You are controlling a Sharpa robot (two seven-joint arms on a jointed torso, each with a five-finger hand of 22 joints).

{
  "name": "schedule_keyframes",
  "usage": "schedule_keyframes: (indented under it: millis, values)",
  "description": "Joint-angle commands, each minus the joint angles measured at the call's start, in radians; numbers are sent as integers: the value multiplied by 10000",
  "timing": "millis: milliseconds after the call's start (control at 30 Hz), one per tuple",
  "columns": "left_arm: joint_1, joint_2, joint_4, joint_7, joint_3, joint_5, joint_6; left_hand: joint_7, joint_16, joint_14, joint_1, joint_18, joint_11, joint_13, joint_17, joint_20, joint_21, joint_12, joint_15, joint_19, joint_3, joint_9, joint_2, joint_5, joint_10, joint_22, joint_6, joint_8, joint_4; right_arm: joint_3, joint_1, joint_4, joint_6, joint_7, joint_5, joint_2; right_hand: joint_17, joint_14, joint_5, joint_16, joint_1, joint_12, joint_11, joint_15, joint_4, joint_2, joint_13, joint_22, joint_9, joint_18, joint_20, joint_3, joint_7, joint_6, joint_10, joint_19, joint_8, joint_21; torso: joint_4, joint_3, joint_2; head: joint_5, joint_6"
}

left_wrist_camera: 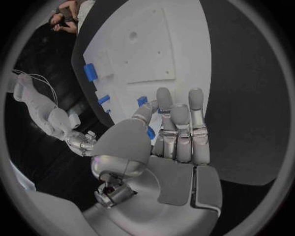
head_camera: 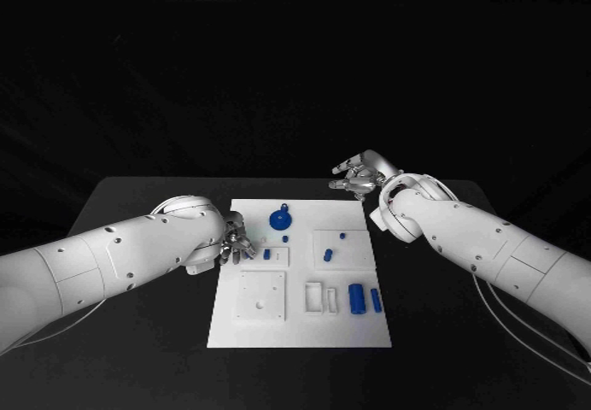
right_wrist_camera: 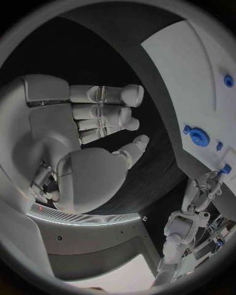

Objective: Assemble the parts on the task board

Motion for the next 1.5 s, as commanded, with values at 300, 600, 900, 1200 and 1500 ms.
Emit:
schedule_keyframes:
  millis: [300, 600, 900, 1200, 1500]
  values:
    - [-37, 21, -100, -45, -32, -95, 663, -862, -10, 56, 33, -83, 14, 28, 24, 32, 70, -55, 24, 28, 408, 17, 89, 68, 82, 207, 909, 11, -538, 4, -6, -2, 132, 46, -30, 13, 6, 17, 32, -8, -62, -5, -59, -26, -23, -55, 11, 452, 6, 76, -29, 56, 19, 56, -33, 492, -33, 24, -11, 3, 7, -19, 4]
    - [-24, 61, -219, -13, -28, -120, 839, -865, -5, 59, 12, -75, 19, 33, 33, 37, 97, -55, 27, 16, 399, 49, 90, 138, 89, 207, 923, 12, -589, 4, -6, -20, 153, 45, -30, 25, 4, 14, 21, -16, -69, -9, -57, -24, -49, -46, 10, 447, 5, 76, -28, 68, 23, 41, -34, 491, -34, 25, -3, -3, 2, -37, -1]
    - [-15, 179, -351, -20, -29, -285, 956, -864, 11, 55, -15, -69, 19, 50, 49, 39, 133, -41, 28, 1, 397, 89, 109, 154, 85, 206, 925, 12, -641, 4, -6, -23, 162, 44, -30, 30, 4, 14, 21, -16, -69, -9, -57, -24, -49, -46, 10, 447, 5, 76, -28, 68, 23, 41, -34, 491, -34, 25, 3, -1, 1, -43, -1]
    - [-10, 372, -486, -46, -31, -754, 992, -872, 8, 60, -52, -65, 21, 56, 49, 39, 149, -33, 23, 3, 369, 124, 117, 137, 95, 202, 936, 25, -634, 4, -6, -19, 164, 41, -30, 39, 4, 14, 21, -16, -69, -9, -57, -24, -49, -46, 10, 447, 5, 76, -28, 68, 23, 41, -34, 491, -34, 25, -6, 4, -2, -53, 4]
    - [-9, 464, -583, -73, -34, -705, 1036, -881, 4, 70, -86, -66, 19, 55, 49, 39, 151, -36, 20, 9, 327, 146, 96, 116, 105, 199, 947, 30, -613, 4, -6, -4, 177, 34, -31, 36, 6, 13, 21, -15, -75, -10, -56, -24, -45, -39, 10, 444, 4, 77, -27, 69, 23, 28, -36, 490, -35, 17, 9, 3, 2, -82, 19]
